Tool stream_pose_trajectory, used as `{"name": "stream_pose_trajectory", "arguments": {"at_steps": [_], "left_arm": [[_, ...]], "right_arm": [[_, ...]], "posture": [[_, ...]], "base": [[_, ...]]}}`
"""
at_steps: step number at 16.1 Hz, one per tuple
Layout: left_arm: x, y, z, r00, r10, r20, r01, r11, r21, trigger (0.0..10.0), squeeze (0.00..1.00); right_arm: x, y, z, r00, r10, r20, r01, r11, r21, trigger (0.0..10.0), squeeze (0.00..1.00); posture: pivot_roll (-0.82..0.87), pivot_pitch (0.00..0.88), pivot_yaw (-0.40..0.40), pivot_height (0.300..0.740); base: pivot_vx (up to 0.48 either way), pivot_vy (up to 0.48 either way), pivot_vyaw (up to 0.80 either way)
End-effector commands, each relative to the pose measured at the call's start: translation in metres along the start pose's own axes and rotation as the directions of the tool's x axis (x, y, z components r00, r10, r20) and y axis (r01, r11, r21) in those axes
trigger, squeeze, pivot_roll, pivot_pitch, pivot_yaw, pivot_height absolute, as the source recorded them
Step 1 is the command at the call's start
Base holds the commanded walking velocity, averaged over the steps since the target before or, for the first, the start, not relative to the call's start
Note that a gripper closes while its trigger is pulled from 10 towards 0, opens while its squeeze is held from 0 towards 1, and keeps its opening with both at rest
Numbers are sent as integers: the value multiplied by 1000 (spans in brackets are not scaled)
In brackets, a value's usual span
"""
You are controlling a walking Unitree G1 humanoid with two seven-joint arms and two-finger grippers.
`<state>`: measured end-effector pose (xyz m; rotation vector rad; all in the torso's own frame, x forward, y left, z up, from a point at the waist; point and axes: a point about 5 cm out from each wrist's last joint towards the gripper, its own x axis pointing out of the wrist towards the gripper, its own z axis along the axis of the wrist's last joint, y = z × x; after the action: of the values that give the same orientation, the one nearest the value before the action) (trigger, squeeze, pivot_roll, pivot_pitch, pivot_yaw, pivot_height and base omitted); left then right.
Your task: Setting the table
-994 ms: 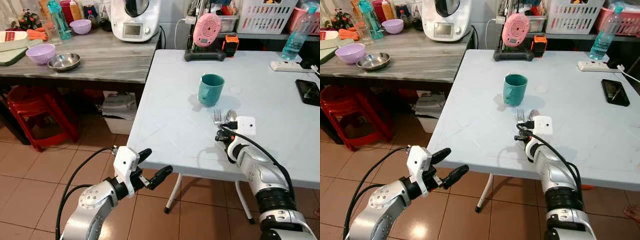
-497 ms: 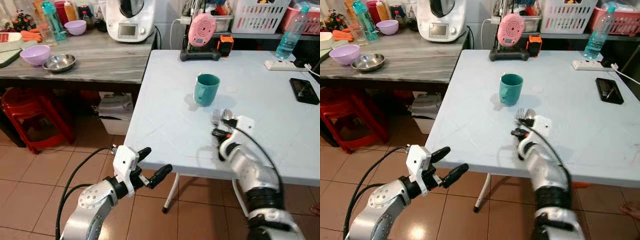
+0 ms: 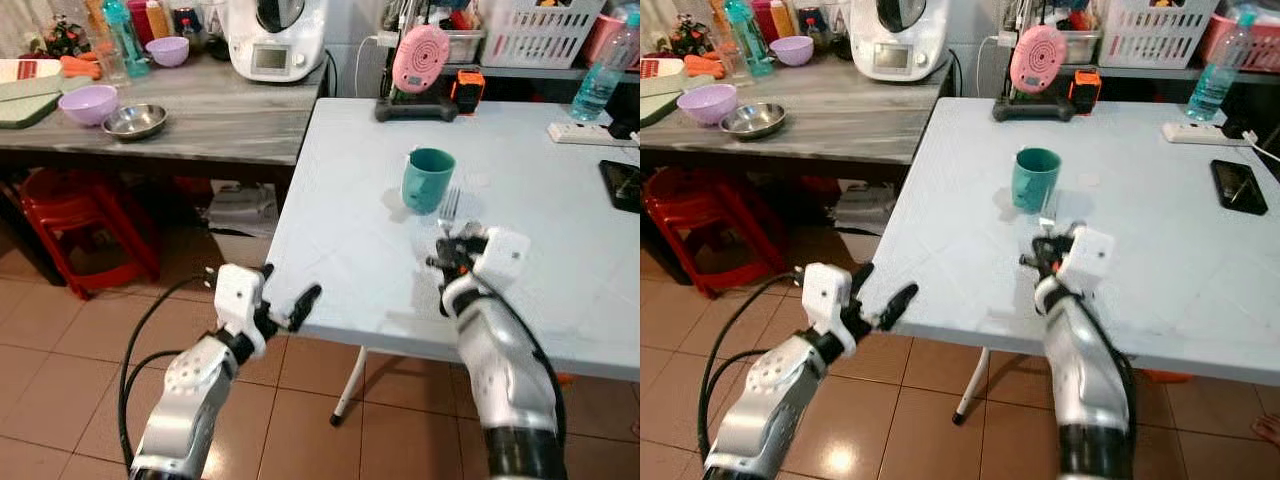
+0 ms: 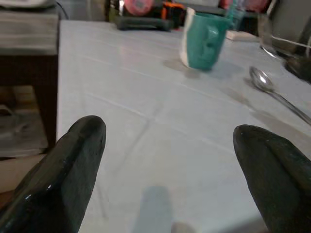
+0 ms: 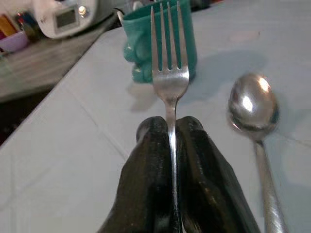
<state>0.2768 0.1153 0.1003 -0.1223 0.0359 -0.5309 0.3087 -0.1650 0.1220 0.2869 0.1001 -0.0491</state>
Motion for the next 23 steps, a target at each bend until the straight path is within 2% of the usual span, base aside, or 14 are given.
{"name": "stream_pose_trajectory", "arguments": {"at_steps": [1, 3, 6, 9, 13, 23], "left_arm": [[1, 6, 0, 1000, 31, 1, -31, 1000, 3, 10000, 0], [7, 13, 4, 999, 46, 21, -45, 998, -44, 10000, 0], [12, 16, 6, 997, 63, 40, -59, 994, -88, 10000, 0], [14, 14, 5, 998, 50, 39, -47, 996, -80, 10000, 0], [16, 11, 3, 999, 36, 40, -32, 996, -88, 10000, 0], [16, 11, 2, 998, 38, 45, -34, 995, -94, 10000, 0]], "right_arm": [[-3, 1, 7, 999, -6, 41, 7, 1000, -15, 10000, 0], [-19, -11, 1, 998, -56, 36, 57, 998, -38, 10000, 0], [-33, -22, -5, 996, -87, 29, 89, 994, -56, 10000, 0], [-35, -23, -6, 995, -93, 30, 95, 994, -60, 10000, 0], [-34, -16, -4, 996, -80, 39, 83, 995, -57, 10000, 0], [-34, -9, -6, 998, -39, 40, 41, 997, -66, 10000, 0]], "posture": [[-55, 0, 54, 740], [-59, 0, 57, 740], [-66, 0, 65, 740], [-71, 0, 70, 740], [-69, 0, 65, 740], [-68, 0, 66, 740]], "base": [[0, 0, 0], [0, 0, -219], [0, 165, -800], [0, 251, -800], [0, 291, -738], [0, 341, 0]]}}
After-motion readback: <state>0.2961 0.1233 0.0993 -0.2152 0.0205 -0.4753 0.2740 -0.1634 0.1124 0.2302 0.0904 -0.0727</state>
